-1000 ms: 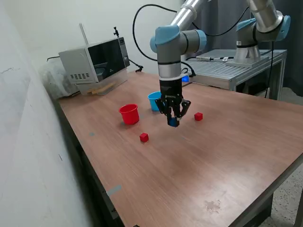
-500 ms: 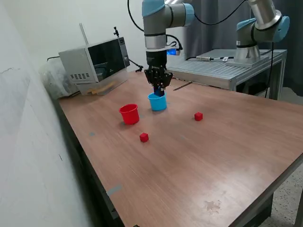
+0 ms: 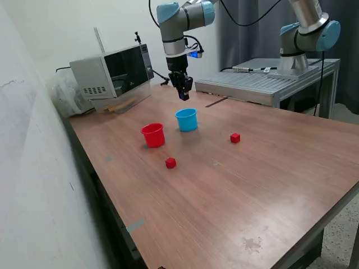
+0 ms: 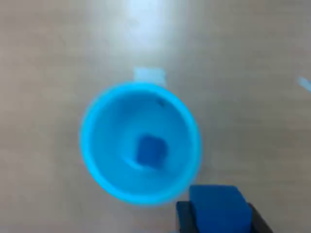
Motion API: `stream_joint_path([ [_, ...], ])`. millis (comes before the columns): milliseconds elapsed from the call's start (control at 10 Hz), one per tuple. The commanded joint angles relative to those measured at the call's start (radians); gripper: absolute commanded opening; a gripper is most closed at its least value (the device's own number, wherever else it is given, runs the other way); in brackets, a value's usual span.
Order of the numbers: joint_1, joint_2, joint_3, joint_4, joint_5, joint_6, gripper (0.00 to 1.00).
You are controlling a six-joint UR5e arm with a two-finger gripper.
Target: Place red objects in the red bin, and blue objects in the blue bin.
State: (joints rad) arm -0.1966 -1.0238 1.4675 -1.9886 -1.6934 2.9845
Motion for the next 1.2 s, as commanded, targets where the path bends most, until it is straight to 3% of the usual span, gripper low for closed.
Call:
stream_joint_path([
  [0, -0.066, -0.007, 0.040, 0.024, -0.005, -0.001, 0.00],
  [400, -0.079, 0.004, 0.074, 0.011, 0.001, -0.005, 0.00],
  [500, -0.081, 0.014, 0.073, -0.021, 0.001, -0.009, 1.00],
  [800, -0.110, 0.021, 0.068, -0.076, 0.001, -0.012, 1.00],
  [1100, -0.075, -0.027, 0.074, 0.002, 0.012, 0.002, 1.00],
])
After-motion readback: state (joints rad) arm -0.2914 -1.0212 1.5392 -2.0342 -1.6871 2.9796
